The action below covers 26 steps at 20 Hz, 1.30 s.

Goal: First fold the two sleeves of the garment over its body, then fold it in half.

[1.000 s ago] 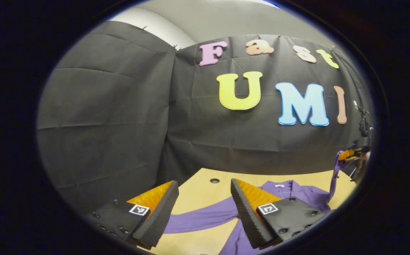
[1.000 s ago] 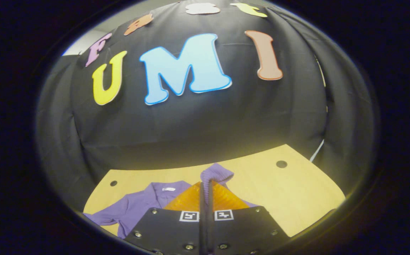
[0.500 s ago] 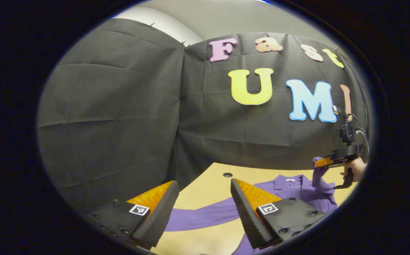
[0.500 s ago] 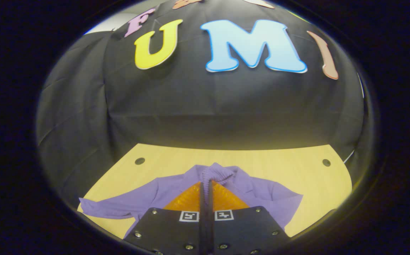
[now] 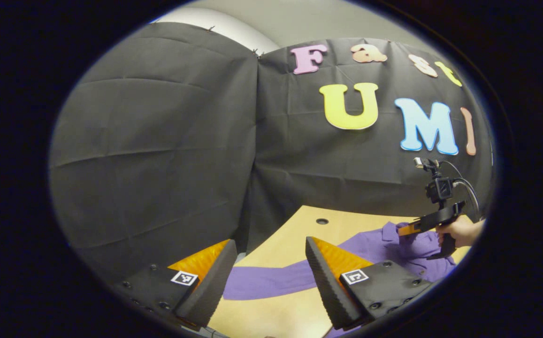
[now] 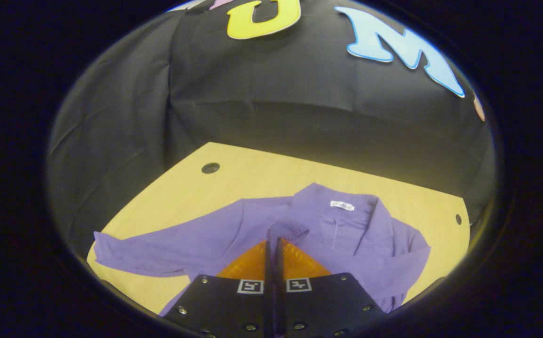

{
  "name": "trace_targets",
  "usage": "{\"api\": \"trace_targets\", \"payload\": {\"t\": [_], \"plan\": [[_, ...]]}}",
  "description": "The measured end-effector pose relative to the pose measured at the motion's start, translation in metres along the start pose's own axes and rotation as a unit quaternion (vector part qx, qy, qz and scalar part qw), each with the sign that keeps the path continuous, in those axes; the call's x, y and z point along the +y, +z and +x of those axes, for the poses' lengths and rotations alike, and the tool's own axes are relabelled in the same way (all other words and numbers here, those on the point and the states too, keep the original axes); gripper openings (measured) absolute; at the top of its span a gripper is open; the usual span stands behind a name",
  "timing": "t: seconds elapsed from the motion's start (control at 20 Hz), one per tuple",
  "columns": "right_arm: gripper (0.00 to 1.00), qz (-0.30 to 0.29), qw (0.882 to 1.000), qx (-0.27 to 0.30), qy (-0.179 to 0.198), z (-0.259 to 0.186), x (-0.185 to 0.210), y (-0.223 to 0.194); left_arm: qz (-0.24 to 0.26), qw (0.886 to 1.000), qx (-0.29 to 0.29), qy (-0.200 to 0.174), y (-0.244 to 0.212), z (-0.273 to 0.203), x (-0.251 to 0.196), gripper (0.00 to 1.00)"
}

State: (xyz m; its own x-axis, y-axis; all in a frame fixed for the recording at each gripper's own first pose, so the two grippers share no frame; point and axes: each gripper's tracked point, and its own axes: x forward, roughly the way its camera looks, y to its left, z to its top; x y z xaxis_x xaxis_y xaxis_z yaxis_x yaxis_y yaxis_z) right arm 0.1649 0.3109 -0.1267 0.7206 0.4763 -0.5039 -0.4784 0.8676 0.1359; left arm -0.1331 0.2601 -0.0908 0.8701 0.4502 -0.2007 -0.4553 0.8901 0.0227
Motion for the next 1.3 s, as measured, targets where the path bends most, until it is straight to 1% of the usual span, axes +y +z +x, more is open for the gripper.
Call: {"api": "trace_targets", "payload": {"t": [0.05, 0.15, 0.25, 0.3, 0.4, 0.45, 0.5, 0.55, 0.6, 0.65, 0.7, 0.85, 0.9, 1.05, 1.25, 1.3], "plan": [[0.05, -0.005, 1.0, 0.004, 0.001, 0.001, 0.004, -0.003, -0.002, 1.0, 0.003, 0.003, -0.002, -0.001, 0.005, 0.93], [0.05, -0.015, 1.0, 0.004, -0.001, 0.001, 0.007, -0.004, -0.005, 1.0, 0.005, 0.009, -0.007, -0.002, 0.011, 0.93], [0.12, -0.019, 1.0, -0.004, 0.003, -0.001, 0.012, -0.002, -0.006, 1.0, 0.007, 0.013, -0.009, -0.003, 0.015, 0.93], [0.12, -0.017, 1.0, -0.008, 0.01, -0.003, 0.016, 0.002, -0.007, 1.0, 0.008, 0.014, -0.01, -0.002, 0.017, 0.93], [0.22, -0.014, 1.0, -0.015, 0.011, -0.005, 0.018, 0.006, -0.011, 1.0, 0.009, 0.015, -0.01, 0.0, 0.017, 0.98], [0.26, -0.014, 1.0, -0.021, 0.012, -0.007, 0.019, 0.01, -0.012, 1.0, 0.009, 0.015, -0.011, 0.001, 0.017, 0.95], [0.41, -0.015, 0.999, -0.026, 0.012, -0.01, 0.019, 0.011, -0.012, 1.0, 0.01, 0.015, -0.013, 0.003, 0.016, 0.95], [0.5, -0.017, 0.999, -0.031, 0.011, -0.014, 0.019, 0.015, -0.013, 1.0, 0.012, 0.014, -0.014, 0.004, 0.016, 0.95], [0.64, -0.02, 0.999, -0.038, 0.007, -0.019, 0.018, 0.019, -0.013, 1.0, 0.013, 0.013, -0.016, 0.006, 0.015, 0.95], [0.7, -0.023, 0.999, -0.046, 0.002, -0.024, 0.015, 0.023, -0.014, 1.0, 0.015, 0.014, -0.018, 0.009, 0.015, 0.98], [0.83, -0.025, 0.998, -0.058, -0.004, -0.031, 0.014, 0.03, -0.016, 1.0, 0.018, 0.015, -0.021, 0.012, 0.015, 0.93], [0.85, -0.025, 0.995, -0.098, -0.007, -0.058, 0.015, 0.05, -0.025, 0.999, 0.034, 0.026, -0.039, 0.022, 0.019, 0.93], [0.84, -0.026, 0.994, -0.11, -0.008, -0.068, 0.016, 0.057, -0.025, 0.998, 0.037, 0.034, -0.044, 0.027, 0.023, 0.93], [0.85, -0.031, 0.989, -0.141, -0.015, -0.1, 0.015, 0.071, -0.033, 0.997, 0.048, 0.057, -0.06, 0.042, 0.036, 0.93], [0.85, -0.029, 0.985, -0.169, -0.02, -0.143, 0.013, 0.079, -0.063, 0.99, 0.101, 0.079, -0.102, 0.066, 0.06, 0.93], [0.85, -0.028, 0.984, -0.174, -0.02, -0.154, 0.013, 0.079, -0.07, 0.988, 0.113, 0.085, -0.112, 0.071, 0.066, 0.96]]}}
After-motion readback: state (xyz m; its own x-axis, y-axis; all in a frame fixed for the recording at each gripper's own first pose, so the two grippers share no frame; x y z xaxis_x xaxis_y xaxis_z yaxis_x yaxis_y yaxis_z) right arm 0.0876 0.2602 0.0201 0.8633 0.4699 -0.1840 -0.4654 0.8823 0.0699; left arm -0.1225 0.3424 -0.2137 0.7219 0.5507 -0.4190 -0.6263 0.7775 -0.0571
